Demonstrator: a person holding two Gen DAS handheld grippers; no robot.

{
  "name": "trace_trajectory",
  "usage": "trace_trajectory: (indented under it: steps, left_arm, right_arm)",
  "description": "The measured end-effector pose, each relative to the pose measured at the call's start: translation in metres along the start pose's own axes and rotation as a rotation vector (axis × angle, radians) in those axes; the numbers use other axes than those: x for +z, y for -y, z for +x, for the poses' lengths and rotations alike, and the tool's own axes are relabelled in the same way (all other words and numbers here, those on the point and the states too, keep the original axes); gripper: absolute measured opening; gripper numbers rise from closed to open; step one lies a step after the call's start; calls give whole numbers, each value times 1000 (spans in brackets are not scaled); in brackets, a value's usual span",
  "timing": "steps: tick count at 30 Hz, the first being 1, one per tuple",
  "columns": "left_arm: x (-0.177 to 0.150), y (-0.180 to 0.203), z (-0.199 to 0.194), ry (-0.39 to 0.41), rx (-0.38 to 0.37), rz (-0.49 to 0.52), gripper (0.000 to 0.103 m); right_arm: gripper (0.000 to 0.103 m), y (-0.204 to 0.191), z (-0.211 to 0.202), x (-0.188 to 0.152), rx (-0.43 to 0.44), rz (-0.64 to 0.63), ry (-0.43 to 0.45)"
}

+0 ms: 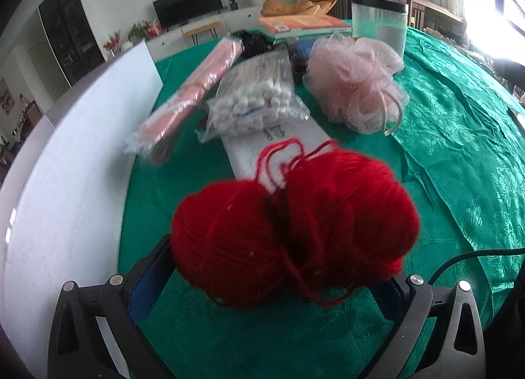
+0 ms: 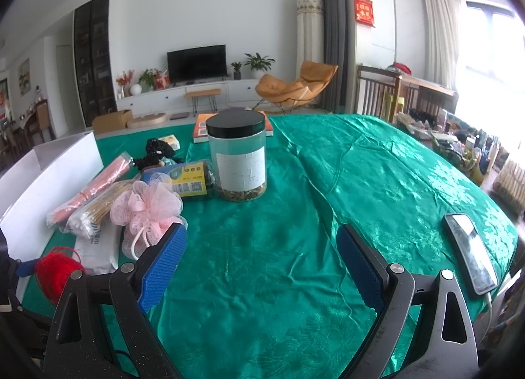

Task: Organize soft objects
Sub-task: 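Close the left gripper around the red yarn bundle, then lift the red yarn with the left gripper while the right gripper grasps the pink mesh sponge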

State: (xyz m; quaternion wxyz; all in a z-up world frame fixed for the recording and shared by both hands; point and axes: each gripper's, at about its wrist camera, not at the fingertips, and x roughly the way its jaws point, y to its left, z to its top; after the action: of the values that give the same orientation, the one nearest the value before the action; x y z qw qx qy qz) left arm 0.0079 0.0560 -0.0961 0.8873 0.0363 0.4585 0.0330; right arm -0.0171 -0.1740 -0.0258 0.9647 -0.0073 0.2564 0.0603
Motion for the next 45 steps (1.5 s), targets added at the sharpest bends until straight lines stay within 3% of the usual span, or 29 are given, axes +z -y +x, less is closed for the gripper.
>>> trace_trajectory:
  steps: [2, 3, 28, 45]
  left_arm:
    - [-2, -13, 5, -37, -68, -96, 103]
    - [-3, -16, 4, -26, -65, -105, 103]
    - [-11, -17, 0, -1, -53, -100, 103]
    - [-7, -19, 2, -43, -76, -75, 103]
  right_arm:
    - [94, 1, 0, 0, 0, 0, 0]
    - [94, 0, 0, 0, 0, 0, 0]
    - [94, 2, 1, 1, 3, 4, -6]
    - [94, 3, 1, 1, 4, 6, -8]
